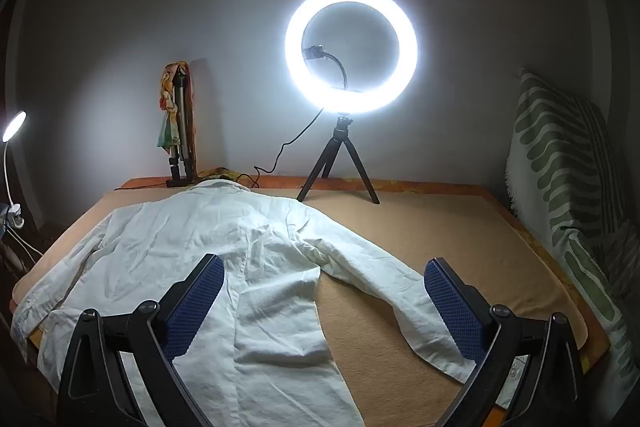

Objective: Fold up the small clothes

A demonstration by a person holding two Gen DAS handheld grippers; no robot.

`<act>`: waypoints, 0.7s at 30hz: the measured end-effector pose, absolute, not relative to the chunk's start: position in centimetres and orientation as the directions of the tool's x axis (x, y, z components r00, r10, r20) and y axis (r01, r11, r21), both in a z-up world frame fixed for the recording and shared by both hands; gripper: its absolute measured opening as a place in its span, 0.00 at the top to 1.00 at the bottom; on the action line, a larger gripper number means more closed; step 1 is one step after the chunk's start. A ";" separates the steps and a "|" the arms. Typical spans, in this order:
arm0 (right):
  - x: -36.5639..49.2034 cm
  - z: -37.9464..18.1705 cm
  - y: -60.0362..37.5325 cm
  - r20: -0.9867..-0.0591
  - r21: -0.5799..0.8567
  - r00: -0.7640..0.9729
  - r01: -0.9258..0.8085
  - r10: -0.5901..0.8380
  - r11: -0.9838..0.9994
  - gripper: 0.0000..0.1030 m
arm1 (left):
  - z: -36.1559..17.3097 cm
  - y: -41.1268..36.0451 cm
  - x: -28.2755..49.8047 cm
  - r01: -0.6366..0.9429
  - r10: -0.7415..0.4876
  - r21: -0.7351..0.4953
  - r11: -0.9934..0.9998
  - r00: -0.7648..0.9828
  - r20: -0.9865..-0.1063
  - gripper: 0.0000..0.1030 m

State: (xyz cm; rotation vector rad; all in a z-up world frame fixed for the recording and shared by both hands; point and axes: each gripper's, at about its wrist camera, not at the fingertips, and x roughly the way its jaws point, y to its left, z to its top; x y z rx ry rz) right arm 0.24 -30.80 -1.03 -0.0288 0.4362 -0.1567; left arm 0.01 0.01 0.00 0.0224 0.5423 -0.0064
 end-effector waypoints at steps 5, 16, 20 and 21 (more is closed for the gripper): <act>0.2 -1.1 -30.7 -0.418 -0.061 0.895 0.146 -0.158 0.987 0.01 | 0.0 0.1 0.0 0.010 0.002 0.020 1.000 0.857 -0.515 0.01; 0.2 -1.0 -30.8 -0.416 -0.060 0.895 0.148 -0.160 0.987 0.01 | 0.0 0.3 -0.1 0.012 -0.001 0.018 1.000 0.858 -0.514 0.01; 0.2 -1.0 -30.9 -0.416 -0.060 0.896 0.146 -0.157 0.988 0.01 | -0.1 0.1 0.0 0.013 0.000 0.022 1.000 0.857 -0.515 0.01; 0.2 -1.0 -30.9 -0.416 -0.060 0.896 0.146 -0.158 0.987 0.01 | 0.0 0.1 0.0 0.012 0.001 0.022 1.000 0.857 -0.516 0.01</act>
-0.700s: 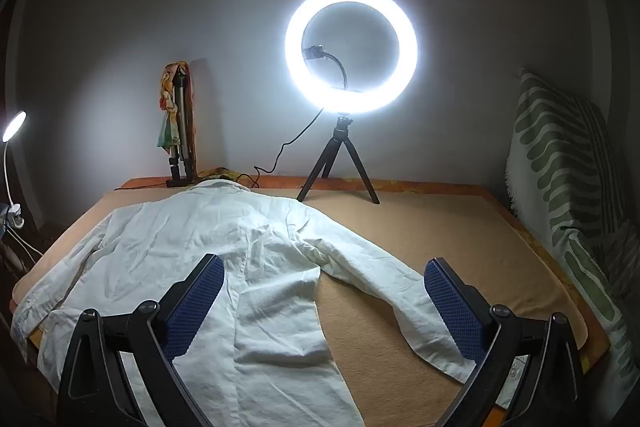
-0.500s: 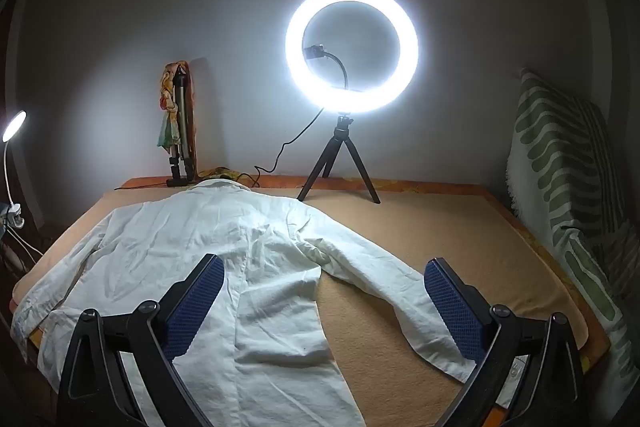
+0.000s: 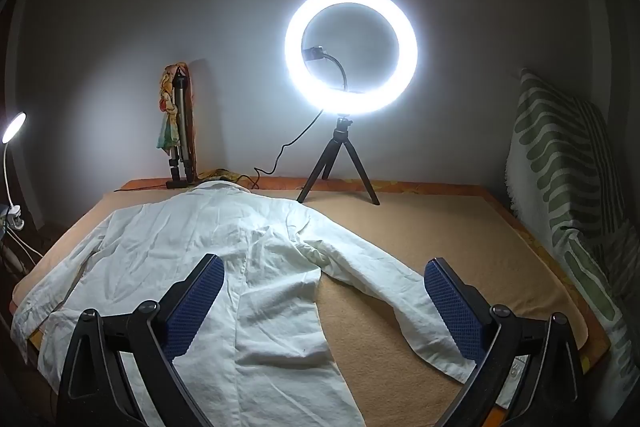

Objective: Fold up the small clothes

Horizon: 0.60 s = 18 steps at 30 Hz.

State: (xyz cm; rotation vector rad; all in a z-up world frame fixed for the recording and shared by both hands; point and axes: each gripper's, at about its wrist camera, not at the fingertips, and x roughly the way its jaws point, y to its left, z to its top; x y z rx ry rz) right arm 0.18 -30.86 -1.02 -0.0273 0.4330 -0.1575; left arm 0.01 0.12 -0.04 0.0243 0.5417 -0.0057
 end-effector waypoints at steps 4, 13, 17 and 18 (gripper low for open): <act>0.2 -1.0 -30.8 -0.415 -0.059 0.896 0.144 -0.156 0.988 0.01 | -0.4 0.4 0.1 0.011 0.002 0.021 1.000 0.856 -0.517 0.01; 0.5 -1.1 -30.3 -0.414 -0.060 0.898 0.136 -0.148 0.989 0.01 | -0.7 1.3 0.0 -0.009 0.006 -0.004 1.000 0.840 -0.542 0.01; 0.7 -1.2 -30.0 -0.412 -0.059 0.900 0.132 -0.145 0.989 0.01 | -0.8 1.4 0.0 -0.008 -0.004 -0.019 1.000 0.834 -0.551 0.01; 0.7 -1.2 -29.8 -0.410 -0.058 0.901 0.130 -0.142 0.990 0.01 | -0.8 1.5 0.0 -0.008 -0.004 -0.022 1.000 0.855 -0.518 0.01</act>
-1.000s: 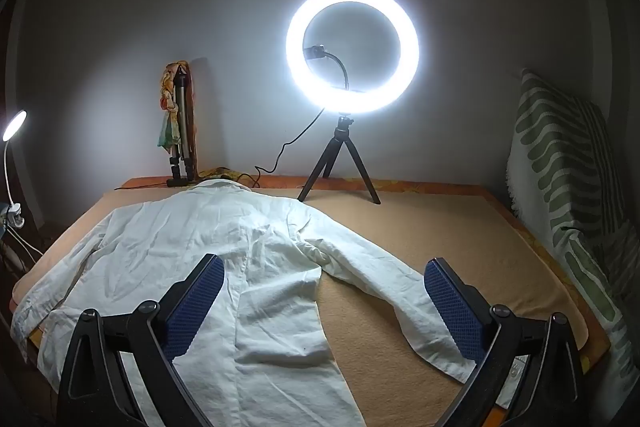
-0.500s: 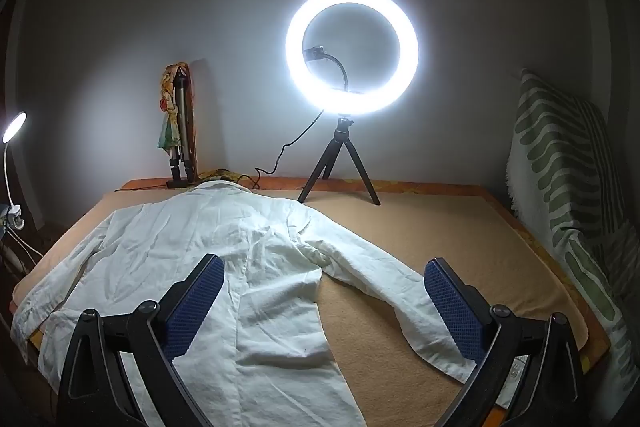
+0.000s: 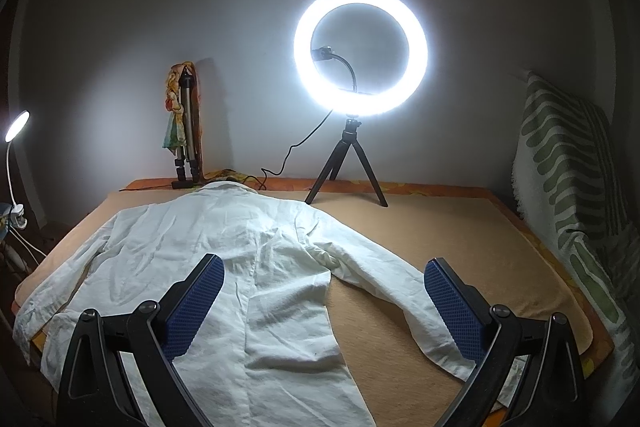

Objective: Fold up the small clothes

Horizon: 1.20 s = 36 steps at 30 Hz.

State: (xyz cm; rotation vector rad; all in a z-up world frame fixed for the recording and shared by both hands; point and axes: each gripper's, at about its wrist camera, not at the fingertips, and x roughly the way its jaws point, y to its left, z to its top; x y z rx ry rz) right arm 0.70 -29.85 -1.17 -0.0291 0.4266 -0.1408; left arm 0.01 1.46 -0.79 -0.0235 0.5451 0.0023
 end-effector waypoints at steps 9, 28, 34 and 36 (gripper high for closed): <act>1.5 -0.8 -27.9 -0.412 -0.041 0.909 0.054 -0.066 0.998 0.01 | -1.3 3.4 0.0 -0.031 0.021 -0.010 0.999 0.854 -0.520 0.01; 7.2 -2.6 -21.3 -0.527 0.079 0.827 -0.180 0.194 0.980 0.16 | -6.8 15.2 0.1 -0.223 0.112 -0.074 0.972 0.715 -0.690 0.13; 8.9 -3.8 -18.7 -0.552 0.085 0.798 -0.235 0.241 0.968 0.16 | -10.0 19.6 0.2 -0.305 0.040 -0.212 0.928 0.650 -0.759 0.26; 9.1 -4.1 -17.9 -0.554 0.079 0.793 -0.254 0.255 0.964 0.16 | -11.1 21.1 0.3 -0.326 0.005 -0.256 0.910 0.627 -0.779 0.31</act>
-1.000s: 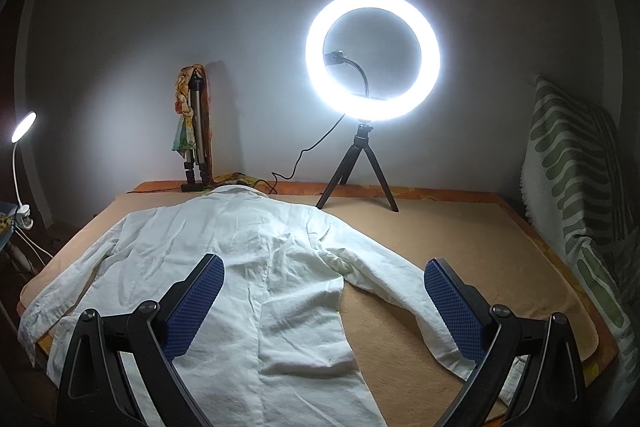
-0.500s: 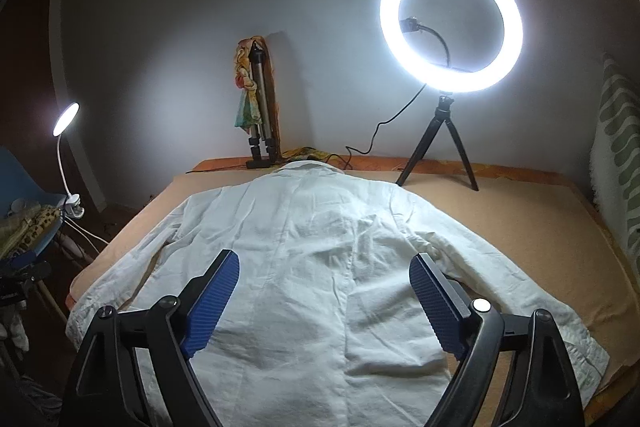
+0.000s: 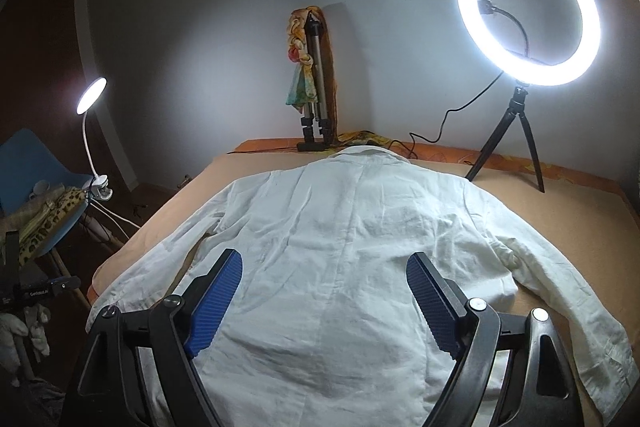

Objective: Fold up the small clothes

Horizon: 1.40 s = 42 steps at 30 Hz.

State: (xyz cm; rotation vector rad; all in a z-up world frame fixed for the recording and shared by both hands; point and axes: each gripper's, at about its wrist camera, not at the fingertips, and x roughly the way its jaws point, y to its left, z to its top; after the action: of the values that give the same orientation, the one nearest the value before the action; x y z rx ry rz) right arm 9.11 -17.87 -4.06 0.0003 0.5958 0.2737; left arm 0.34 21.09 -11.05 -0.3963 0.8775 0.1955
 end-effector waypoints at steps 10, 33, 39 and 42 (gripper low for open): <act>9.5 -4.6 -15.7 -0.560 0.060 0.777 -0.308 0.288 0.950 0.16 | -15.4 23.8 0.1 -0.356 -0.095 -0.332 0.874 0.543 -0.834 0.31; 8.6 -4.3 -14.6 -0.544 0.056 0.783 -0.325 0.302 0.944 0.16 | -19.5 25.3 -0.3 -0.347 -0.360 -0.559 0.753 0.493 -0.792 0.39; 8.6 -4.1 -14.7 -0.539 0.057 0.787 -0.321 0.300 0.945 0.16 | -18.2 25.0 -1.0 -0.328 -0.357 -0.555 0.765 0.501 -0.788 0.74; 8.6 -4.1 -14.5 -0.541 0.054 0.785 -0.327 0.303 0.944 0.16 | -16.9 24.2 -1.2 -0.302 -0.311 -0.517 0.801 0.528 -0.790 0.93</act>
State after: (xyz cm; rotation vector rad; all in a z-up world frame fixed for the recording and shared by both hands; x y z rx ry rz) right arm 8.62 -14.46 -4.09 -0.0431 0.5757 0.3394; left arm -1.16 24.20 -16.87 -0.6723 1.0362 -0.0058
